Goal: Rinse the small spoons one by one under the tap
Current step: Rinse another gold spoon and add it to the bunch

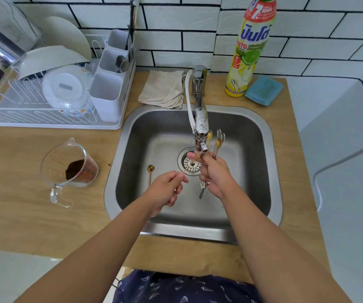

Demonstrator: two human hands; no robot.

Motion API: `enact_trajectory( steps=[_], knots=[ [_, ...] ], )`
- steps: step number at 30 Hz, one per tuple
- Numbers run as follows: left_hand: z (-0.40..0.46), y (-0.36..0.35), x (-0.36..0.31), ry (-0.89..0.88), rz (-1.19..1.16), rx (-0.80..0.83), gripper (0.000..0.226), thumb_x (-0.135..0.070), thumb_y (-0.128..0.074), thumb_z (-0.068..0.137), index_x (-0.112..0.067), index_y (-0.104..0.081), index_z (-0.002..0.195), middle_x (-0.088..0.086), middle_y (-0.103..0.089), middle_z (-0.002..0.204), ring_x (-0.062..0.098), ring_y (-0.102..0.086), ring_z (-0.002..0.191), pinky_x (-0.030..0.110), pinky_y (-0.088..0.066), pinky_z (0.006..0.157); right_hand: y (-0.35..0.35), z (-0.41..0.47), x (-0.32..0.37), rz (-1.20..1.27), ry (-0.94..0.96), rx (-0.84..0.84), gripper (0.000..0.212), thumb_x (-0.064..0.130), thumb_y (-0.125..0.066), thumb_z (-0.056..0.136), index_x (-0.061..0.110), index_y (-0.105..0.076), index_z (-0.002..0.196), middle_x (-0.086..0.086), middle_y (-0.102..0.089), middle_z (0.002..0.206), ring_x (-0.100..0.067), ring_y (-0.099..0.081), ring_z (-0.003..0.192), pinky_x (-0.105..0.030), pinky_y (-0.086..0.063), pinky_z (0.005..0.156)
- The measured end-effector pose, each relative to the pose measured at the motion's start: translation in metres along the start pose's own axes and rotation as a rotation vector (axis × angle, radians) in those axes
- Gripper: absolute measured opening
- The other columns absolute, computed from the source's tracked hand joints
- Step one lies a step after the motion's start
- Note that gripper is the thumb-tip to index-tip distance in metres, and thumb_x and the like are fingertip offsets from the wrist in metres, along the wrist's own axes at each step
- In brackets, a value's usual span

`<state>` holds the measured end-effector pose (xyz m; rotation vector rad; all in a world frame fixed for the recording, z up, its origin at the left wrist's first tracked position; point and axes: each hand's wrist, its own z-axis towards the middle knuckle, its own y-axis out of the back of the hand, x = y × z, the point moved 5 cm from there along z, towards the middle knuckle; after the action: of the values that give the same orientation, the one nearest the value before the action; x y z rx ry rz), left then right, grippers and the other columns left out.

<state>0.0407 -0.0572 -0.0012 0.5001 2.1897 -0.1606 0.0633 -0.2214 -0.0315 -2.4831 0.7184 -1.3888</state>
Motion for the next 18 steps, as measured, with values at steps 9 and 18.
enact_trajectory(
  steps=[9,18],
  knots=[
    [-0.005,-0.006,0.007,0.184,-0.377,0.232,0.027,-0.041,-0.055,0.101,-0.017,-0.066,0.094,-0.003,-0.038,0.057,0.010,-0.028,0.040,0.023,-0.025,0.041,0.001,-0.006,-0.003,0.010,0.057,0.036,0.005,0.014,-0.069,0.097,0.019,-0.069,0.096,-0.007,-0.078,0.093,-0.004,-0.026,0.039,-0.018,-0.024,0.038],
    [0.000,0.002,0.006,-0.009,0.030,0.038,0.033,-0.037,-0.042,0.107,-0.008,-0.058,0.102,0.004,-0.061,0.067,0.015,-0.053,0.046,0.026,-0.046,0.047,0.001,-0.006,-0.002,-0.205,0.116,-0.120,0.015,0.026,-0.061,0.103,0.017,-0.072,0.099,0.006,-0.077,0.080,-0.006,-0.025,0.041,-0.020,-0.026,0.039]
  ],
)
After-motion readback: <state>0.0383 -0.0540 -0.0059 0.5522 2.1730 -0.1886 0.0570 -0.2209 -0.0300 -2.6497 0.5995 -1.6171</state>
